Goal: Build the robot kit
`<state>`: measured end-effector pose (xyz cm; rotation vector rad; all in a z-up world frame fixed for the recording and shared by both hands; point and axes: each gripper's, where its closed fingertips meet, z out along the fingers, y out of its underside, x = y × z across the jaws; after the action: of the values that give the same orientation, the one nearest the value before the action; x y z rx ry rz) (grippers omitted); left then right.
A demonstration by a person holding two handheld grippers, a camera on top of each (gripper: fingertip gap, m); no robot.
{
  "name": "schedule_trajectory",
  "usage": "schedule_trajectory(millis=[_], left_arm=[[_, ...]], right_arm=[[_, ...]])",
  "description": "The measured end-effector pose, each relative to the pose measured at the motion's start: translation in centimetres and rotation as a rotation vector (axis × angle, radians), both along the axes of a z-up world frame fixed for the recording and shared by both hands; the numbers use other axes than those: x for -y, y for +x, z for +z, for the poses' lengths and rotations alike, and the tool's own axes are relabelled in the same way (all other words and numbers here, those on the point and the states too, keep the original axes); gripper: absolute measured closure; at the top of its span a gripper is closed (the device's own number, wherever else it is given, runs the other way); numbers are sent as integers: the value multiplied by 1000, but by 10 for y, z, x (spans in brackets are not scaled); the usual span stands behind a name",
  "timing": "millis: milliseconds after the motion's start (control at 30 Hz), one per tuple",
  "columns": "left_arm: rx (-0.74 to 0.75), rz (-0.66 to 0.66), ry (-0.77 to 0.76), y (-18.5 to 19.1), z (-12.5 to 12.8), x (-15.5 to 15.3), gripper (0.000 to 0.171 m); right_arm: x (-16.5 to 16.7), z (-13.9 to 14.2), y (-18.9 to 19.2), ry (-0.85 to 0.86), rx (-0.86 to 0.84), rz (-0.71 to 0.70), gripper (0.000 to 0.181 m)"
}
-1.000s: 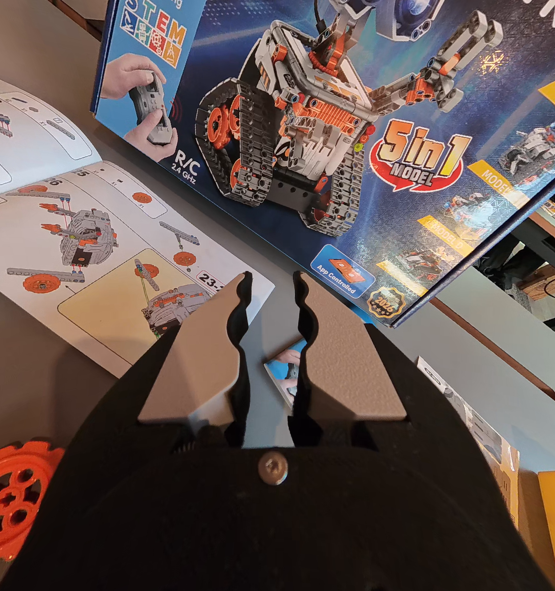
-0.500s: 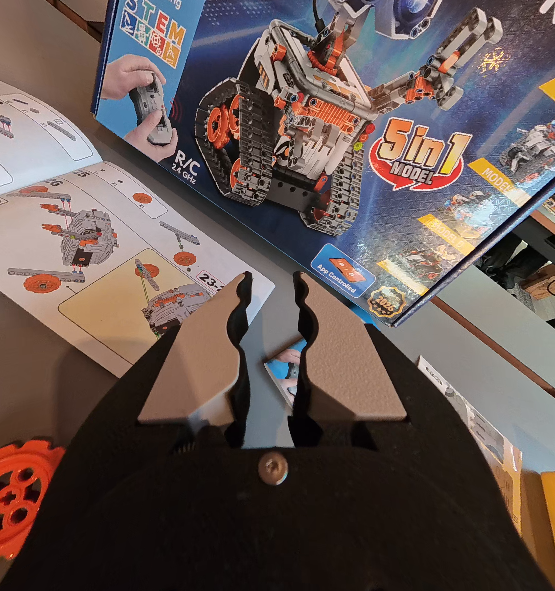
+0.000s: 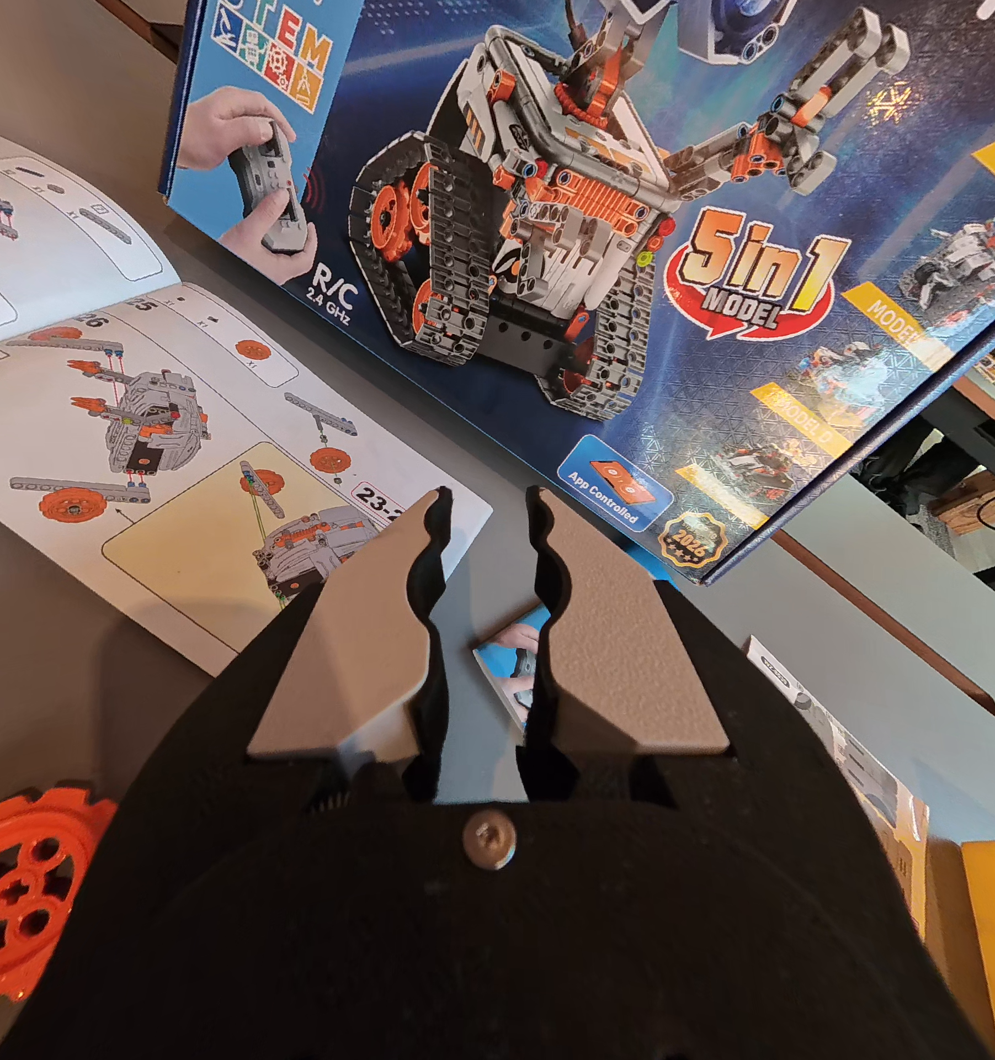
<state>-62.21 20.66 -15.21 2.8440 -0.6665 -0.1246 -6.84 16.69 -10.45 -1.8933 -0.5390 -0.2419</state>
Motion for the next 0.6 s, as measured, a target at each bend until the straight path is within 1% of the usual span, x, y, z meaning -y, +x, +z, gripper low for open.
schedule_trajectory(millis=[267,533,600], left_arm=[[-11,-30,-27,2,-6,0,158],[-17,-23,-54,-1,-11,3,160],[-14,-21,-58,-1,-11,4,163]], right_arm=[[0,-1,0,-5,4,3,156],[0,-3,-2,-16,7,9,155],[0,-4,-2,-17,6,11,156]])
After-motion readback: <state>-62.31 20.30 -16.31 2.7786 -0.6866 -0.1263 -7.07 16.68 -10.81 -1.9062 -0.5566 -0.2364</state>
